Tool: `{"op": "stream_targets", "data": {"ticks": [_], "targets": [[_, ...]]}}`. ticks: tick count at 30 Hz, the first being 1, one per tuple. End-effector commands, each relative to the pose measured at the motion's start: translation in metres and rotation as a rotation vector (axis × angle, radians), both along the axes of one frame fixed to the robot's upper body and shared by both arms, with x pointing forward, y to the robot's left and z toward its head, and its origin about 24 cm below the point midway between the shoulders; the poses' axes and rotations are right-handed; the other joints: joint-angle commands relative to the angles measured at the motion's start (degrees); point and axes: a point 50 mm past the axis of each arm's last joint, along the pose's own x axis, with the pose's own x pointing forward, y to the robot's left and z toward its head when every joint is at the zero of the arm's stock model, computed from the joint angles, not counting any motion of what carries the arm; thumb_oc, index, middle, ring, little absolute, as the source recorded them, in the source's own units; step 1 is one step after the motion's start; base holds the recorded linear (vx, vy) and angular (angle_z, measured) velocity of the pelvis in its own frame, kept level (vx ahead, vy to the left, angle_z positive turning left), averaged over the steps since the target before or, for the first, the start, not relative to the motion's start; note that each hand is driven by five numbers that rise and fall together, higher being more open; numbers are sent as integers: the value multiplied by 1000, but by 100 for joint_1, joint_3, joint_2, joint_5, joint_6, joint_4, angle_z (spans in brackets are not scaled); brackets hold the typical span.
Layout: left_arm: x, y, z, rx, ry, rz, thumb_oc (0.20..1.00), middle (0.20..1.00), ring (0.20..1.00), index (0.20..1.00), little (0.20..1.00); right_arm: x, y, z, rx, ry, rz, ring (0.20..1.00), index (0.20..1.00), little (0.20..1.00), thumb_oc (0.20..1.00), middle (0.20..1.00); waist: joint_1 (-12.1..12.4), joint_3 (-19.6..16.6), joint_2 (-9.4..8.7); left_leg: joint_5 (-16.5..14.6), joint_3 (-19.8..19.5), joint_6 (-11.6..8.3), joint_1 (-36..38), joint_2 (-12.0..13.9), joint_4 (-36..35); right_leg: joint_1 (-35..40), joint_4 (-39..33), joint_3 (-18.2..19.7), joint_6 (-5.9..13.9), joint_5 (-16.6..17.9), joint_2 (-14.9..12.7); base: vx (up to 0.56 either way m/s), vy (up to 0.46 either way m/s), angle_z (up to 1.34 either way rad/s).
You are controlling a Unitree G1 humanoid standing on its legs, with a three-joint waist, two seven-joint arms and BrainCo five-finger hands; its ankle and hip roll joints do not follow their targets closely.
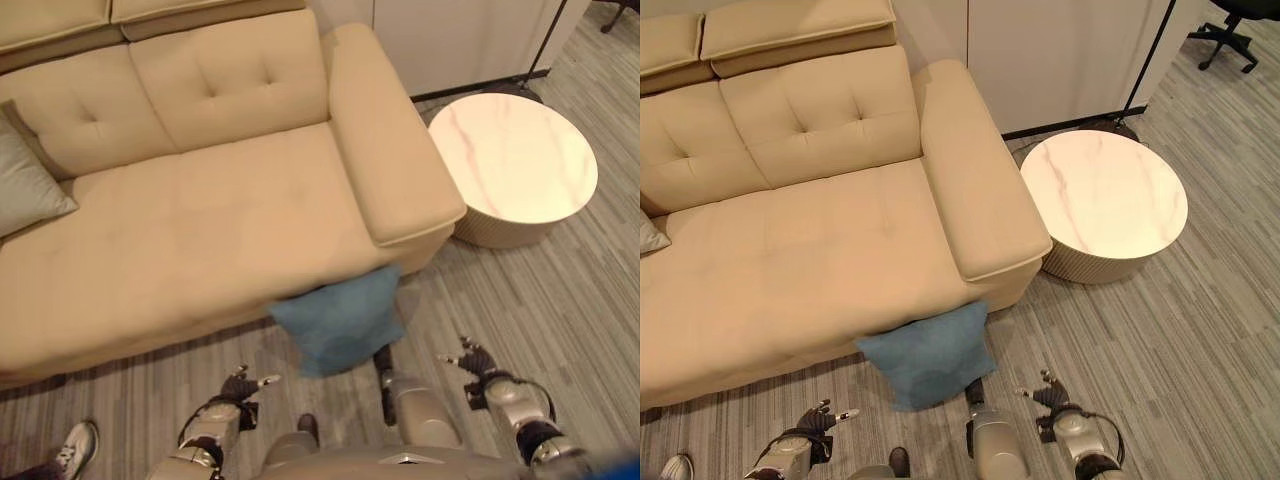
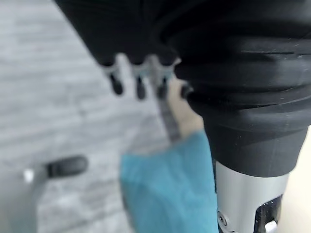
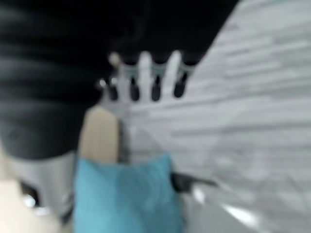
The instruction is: Pick up all the scattered cushions and arrange them neatly on the sofa.
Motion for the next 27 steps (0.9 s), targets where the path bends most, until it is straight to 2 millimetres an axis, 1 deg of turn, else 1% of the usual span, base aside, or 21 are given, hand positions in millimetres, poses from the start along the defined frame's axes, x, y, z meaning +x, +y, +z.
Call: {"op": "stream_targets", "data": {"ticks": [1, 2, 3, 4, 6, 7, 9, 11, 12, 13, 14, 15, 16, 17, 18, 20, 21, 22, 24, 25, 27], "targets": [[0, 23, 8, 63, -31, 31, 1000, 1000, 1000, 1000, 1000, -4, 13, -3, 3, -16, 60, 1000, 1000, 1000, 1000, 1000, -141, -75, -307, -402, 210, 72, -148, -482, -11, -19, -51, 66, 523, -26, -461, -68, -254, 112], [12, 16, 11, 54, -72, 6, 1000, 1000, 1000, 1000, 1000, -1, 11, -1, -10, -25, 61, 1000, 1000, 1000, 1000, 1000, -175, -60, -271, -288, 430, 11, -289, -336, -8, 16, -65, -185, 487, -75, -541, -78, -188, 113], [17, 13, 13, 49, -89, -4, 1000, 1000, 1000, 1000, 1000, 0, 11, 0, -13, -25, 62, 1000, 1000, 1000, 1000, 1000, -208, -60, -264, -276, 559, 1, -317, -289, 19, 21, -77, -250, 474, -82, -561, -96, -133, 135], [23, 9, 15, 43, -106, -18, 1000, 1000, 1000, 1000, 1000, 3, 10, 2, -19, -31, 63, 1000, 1000, 1000, 1000, 1000, -247, -54, -267, -262, 830, -11, -349, -217, 89, 50, -118, -360, 478, -78, -614, -40, -37, 109], [24, 7, 15, 39, -109, -21, 1000, 1000, 1000, 1000, 1000, 5, 11, 2, -18, -34, 65, 1000, 1000, 1000, 1000, 1000, -244, -52, -274, -265, 845, -9, -356, -235, 89, 39, -128, -362, 492, -52, -603, -38, 6, 57], [25, 7, 16, 40, -111, -21, 1000, 1000, 1000, 1000, 1000, 7, 12, 4, -19, -41, 69, 1000, 1000, 1000, 1000, 1000, -237, -44, -287, -283, 824, 12, -384, -272, 94, 11, -122, -326, 512, -14, -587, -64, 56, 13], [22, 9, 15, 40, -100, -11, 1000, 1000, 1000, 1000, 1000, 12, 19, 6, -17, -55, 103, 1000, 1000, 1000, 1000, 1000, -206, 26, -357, -376, 658, 101, -461, -436, 82, -163, -66, -171, 613, 148, -532, -75, 112, -10], [19, 12, 14, 45, -90, -3, 1000, 1000, 1000, 1000, 1000, 17, 28, 8, -3, -73, 124, 1000, 1000, 1000, 1000, 1000, -167, 147, -461, -482, 652, 193, -489, -578, 115, -287, -70, 55, 750, 403, -513, -127, 181, -80], [19, 16, 15, 60, -95, 3, 1000, 1000, 1000, 1000, 1000, 24, 35, 13, 19, -104, 133, 1000, 1000, 1000, 1000, 1000, -138, 236, -518, -478, 688, 239, -598, -625, 171, -446, 5, 220, 829, 436, -522, -135, 132, -143], [19, 16, 15, 60, -95, 3, 1000, 1000, 1000, 1000, 1000, 24, 35, 13, 19, -104, 133, 1000, 1000, 1000, 1000, 1000, -134, 234, -520, -480, 693, 239, -602, -626, 175, -453, 10, 225, 829, 435, -521, -145, 79, -147], [22, 20, 18, 70, -107, 2, 1000, 1000, 1000, 1000, 1000, 27, 37, 15, 26, -120, 140, 1000, 1000, 1000, 1000, 1000, -135, 289, -496, -456, 659, 261, -706, -614, 237, -516, 197, 441, 832, 346, -471, -104, 23, -131], [26, 22, 21, 80, -119, -1, 1000, 1000, 1000, 1000, 1000, 30, 38, 19, 34, -141, 143, 1000, 1000, 1000, 1000, 1000, -133, 335, -482, -434, 600, 276, -806, -618, 297, -496, 344, 617, 784, 226, -400, -167, 21, -71], [29, 25, 23, 88, -132, 0, 1000, 1000, 1000, 1000, 1000, 31, 39, 20, 43, -152, 142, 1000, 1000, 1000, 1000, 1000, -111, 374, -451, -393, 536, 275, -928, -594, 373, -399, 495, 714, 683, 28, -363, -221, -38, -10], [35, 29, 28, 94, -165, 41, 1000, 1000, 1000, 1000, 1000, 37, 44, 24, 46, -168, 162, 1000, 1000, 1000, 1000, 1000, 35, 421, -482, -367, 564, 252, -1083, -552, 393, -314, 246, 402, 548, -19, -521, -172, -80, 38], [35, 32, 29, 98, -167, 50, 1000, 1000, 1000, 1000, 1000, 37, 45, 24, 48, -172, 168, 1000, 1000, 1000, 1000, 1000, 48, 395, -501, -332, 519, 234, -1127, -561, 382, -273, 133, 473, 532, -26, -490, -117, -102, 40], [35, 35, 30, 96, -179, 74, 1000, 1000, 1000, 1000, 1000, 38, 46, 25, 51, -177, 170, 1000, 1000, 1000, 1000, 1000, 80, 358, -502, -289, 490, 197, -1170, -536, 372, -257, 80, 488, 519, -33, -474, -3, -54, 21], [35, 35, 30, 96, -184, 79, 1000, 1000, 1000, 1000, 1000, 39, 47, 26, 51, -185, 172, 1000, 1000, 1000, 1000, 1000, 116, 326, -494, -246, 479, 156, -1168, -505, 353, -236, 41, 443, 509, -26, -466, 14, -99, 26], [38, 38, 34, 90, -212, 122, 1000, 1000, 1000, 1000, 1000, 46, 47, 33, 53, -223, 171, 1000, 1000, 1000, 1000, 1000, 155, 315, -459, -150, 422, 75, -1169, -446, 276, -195, -52, 301, 506, -16, -472, 14, -100, 29], [41, 38, 36, 93, -223, 125, 1000, 1000, 1000, 1000, 1000, 49, 47, 36, 55, -237, 169, 1000, 1000, 1000, 1000, 1000, 155, 330, -443, -120, 385, 55, -1176, -427, 254, -174, -73, 256, 489, -36, -469, -9, -93, 36], [48, 40, 41, 94, -261, 154, 1000, 1000, 1000, 1000, 1000, 54, 48, 42, 63, -272, 166, 1000, 1000, 1000, 1000, 1000, 159, 374, -413, -63, 323, 23, -1182, -393, 198, -165, -71, 153, 455, -81, -461, -19, -86, 48], [51, 39, 43, 90, -278, 162, 1000, 1000, 1000, 1000, 1000, 55, 48, 43, 62, -276, 166, 1000, 1000, 1000, 1000, 1000, 166, 398, -396, -28, 297, 11, -1198, -389, 180, -171, -65, 117, 445, -94, -460, -27, -57, 41]]}}
